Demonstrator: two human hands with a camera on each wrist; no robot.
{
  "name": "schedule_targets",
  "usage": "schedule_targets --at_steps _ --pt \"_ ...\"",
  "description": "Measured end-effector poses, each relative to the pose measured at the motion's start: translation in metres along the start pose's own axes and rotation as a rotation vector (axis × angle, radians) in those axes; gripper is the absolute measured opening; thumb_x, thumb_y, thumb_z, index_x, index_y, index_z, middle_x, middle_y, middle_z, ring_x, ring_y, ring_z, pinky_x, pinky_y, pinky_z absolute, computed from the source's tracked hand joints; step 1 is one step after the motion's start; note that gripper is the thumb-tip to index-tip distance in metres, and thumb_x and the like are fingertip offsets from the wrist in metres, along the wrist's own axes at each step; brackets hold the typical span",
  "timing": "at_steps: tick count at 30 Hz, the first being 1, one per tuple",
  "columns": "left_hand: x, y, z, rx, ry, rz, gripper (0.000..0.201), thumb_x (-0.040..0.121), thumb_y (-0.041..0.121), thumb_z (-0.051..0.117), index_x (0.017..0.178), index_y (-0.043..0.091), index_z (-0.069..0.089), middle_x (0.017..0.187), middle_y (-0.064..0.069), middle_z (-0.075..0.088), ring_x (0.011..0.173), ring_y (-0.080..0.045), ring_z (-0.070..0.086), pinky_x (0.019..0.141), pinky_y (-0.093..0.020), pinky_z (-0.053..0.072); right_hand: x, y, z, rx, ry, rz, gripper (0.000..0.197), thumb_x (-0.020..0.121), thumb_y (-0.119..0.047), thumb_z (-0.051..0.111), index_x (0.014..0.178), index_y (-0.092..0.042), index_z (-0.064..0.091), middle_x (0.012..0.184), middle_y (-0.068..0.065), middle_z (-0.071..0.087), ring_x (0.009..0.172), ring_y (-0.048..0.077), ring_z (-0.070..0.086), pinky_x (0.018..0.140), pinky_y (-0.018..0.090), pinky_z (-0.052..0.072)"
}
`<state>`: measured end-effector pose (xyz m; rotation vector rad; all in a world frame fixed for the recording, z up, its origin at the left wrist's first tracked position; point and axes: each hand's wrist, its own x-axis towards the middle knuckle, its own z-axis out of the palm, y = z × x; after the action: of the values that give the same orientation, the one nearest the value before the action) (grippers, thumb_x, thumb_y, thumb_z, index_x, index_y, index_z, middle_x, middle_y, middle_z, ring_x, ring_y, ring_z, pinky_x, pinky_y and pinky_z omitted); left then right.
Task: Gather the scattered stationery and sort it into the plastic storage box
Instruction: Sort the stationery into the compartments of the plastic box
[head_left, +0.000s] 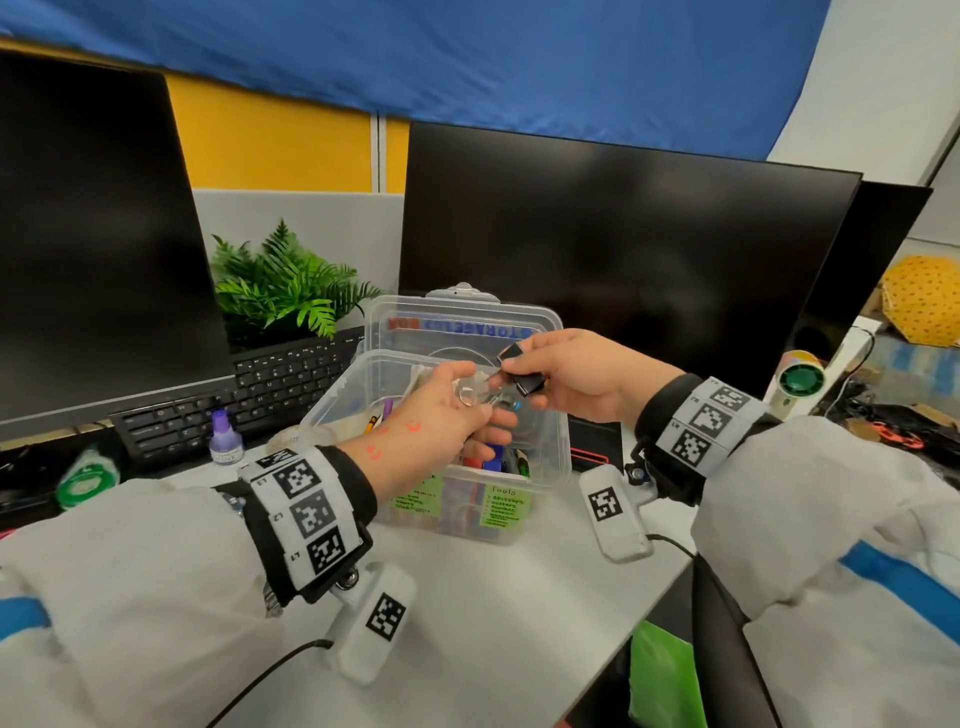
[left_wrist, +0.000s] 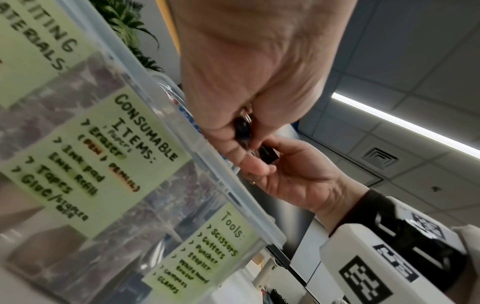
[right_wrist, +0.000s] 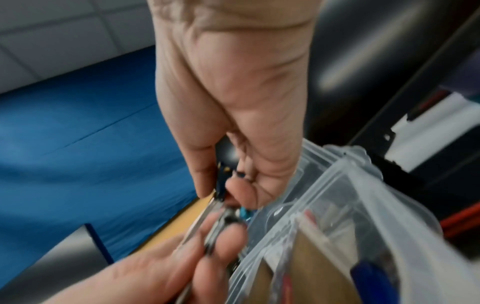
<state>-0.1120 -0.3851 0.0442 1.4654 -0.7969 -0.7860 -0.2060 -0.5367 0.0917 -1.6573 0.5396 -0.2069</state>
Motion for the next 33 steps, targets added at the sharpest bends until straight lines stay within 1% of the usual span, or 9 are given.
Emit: schedule_targets --at_steps 4,12,18,20,22,25,27,31,33 --pt "0.004 0.001 0.005 0.021 0.056 0.087 0.068 0.1 0.002 0.054 0.154 0.022 0.018 0.108 -0.02 0.072 0.087 -0.026 0.073 0.068 -0.032 0.06 0.005 0.006 0.005 0.132 0.041 0.016 0.006 0.088 -0.009 0.071 0.084 -0.012 0.07 0.086 0.005 0.07 0.074 0.014 0.062 0.064 0.024 0.045" --pt "0.007 -0.001 0.004 0.054 0.149 0.18 0.064 0.102 0.012 0.056 0.154 0.026 0.021 0.102 0.0 0.078 0.089 -0.011 0.073 0.068 -0.027 0.054 0.003 -0.001 0.002 0.238 0.056 0.163 0.013 0.085 -0.016 0.076 0.094 -0.008 0.072 0.08 0.007 0.071 0.066 0.01 0.061 0.052 0.014 0.049" --pt "0.01 0.004 -0.002 0.462 0.119 0.046 0.075 0.092 0.044 0.067 0.15 0.022 0.025 0.109 -0.001 0.071 0.092 -0.011 0.068 0.068 -0.024 0.05 0.016 0.005 -0.001 -0.167 0.304 -0.037 0.026 0.086 -0.021 0.077 0.099 0.001 0.069 0.078 0.006 0.07 0.065 0.012 0.06 0.056 0.025 0.048" --pt "0.001 -0.002 -0.014 0.78 0.07 0.082 0.072 0.085 0.056 0.07 0.142 0.027 0.037 0.109 0.006 0.067 0.093 -0.008 0.065 0.075 -0.029 0.054 0.021 0.007 -0.002 -0.369 0.378 0.026 0.025 0.088 -0.02 0.075 0.102 -0.001 0.069 0.076 0.006 0.071 0.056 0.01 0.063 0.05 0.023 0.051" --pt "-0.011 -0.011 -0.024 0.969 0.045 0.131 0.047 0.082 0.063 0.068 0.117 0.034 0.056 0.095 0.013 0.068 0.087 -0.005 0.065 0.078 -0.029 0.056 0.022 0.009 0.004 -0.545 0.247 0.176 0.023 0.091 -0.015 0.071 0.107 0.001 0.065 0.073 0.01 0.071 0.048 0.011 0.063 0.044 0.022 0.051" --pt "-0.026 -0.018 -0.038 0.974 -0.007 0.149 0.032 0.084 0.066 0.06 0.087 0.035 0.068 0.082 0.013 0.07 0.079 -0.003 0.065 0.07 -0.025 0.053 0.027 0.012 0.014 -0.846 0.095 0.297 0.023 0.097 -0.019 0.064 0.109 0.0 0.06 0.077 0.013 0.074 0.058 0.019 0.07 0.06 0.029 0.061" --pt "-0.031 -0.02 -0.043 0.943 -0.073 0.151 0.028 0.089 0.059 0.06 0.086 0.033 0.072 0.083 0.014 0.07 0.08 0.0 0.063 0.068 -0.021 0.048 0.037 0.014 0.014 -0.969 0.196 0.18 0.023 0.1 -0.024 0.057 0.108 -0.003 0.058 0.089 0.014 0.073 0.076 0.025 0.073 0.075 0.038 0.062" --pt "-0.027 -0.021 -0.05 0.958 -0.113 0.172 0.023 0.092 0.052 0.062 0.088 0.033 0.074 0.085 0.012 0.071 0.084 -0.004 0.064 0.075 -0.027 0.053 0.051 0.018 0.014 -1.005 0.268 0.112 0.02 0.102 -0.017 0.046 0.087 -0.008 0.055 0.082 0.011 0.063 0.071 0.025 0.066 0.069 0.037 0.061" --pt "-0.023 -0.022 -0.053 0.933 -0.113 0.158 0.024 0.09 0.053 0.064 0.085 0.032 0.074 0.084 0.008 0.072 0.085 -0.009 0.066 0.081 -0.036 0.057 0.06 0.024 0.012 -0.976 0.282 0.147 0.01 0.096 -0.008 0.054 0.094 -0.003 0.061 0.087 0.014 0.069 0.079 0.028 0.071 0.077 0.041 0.062"
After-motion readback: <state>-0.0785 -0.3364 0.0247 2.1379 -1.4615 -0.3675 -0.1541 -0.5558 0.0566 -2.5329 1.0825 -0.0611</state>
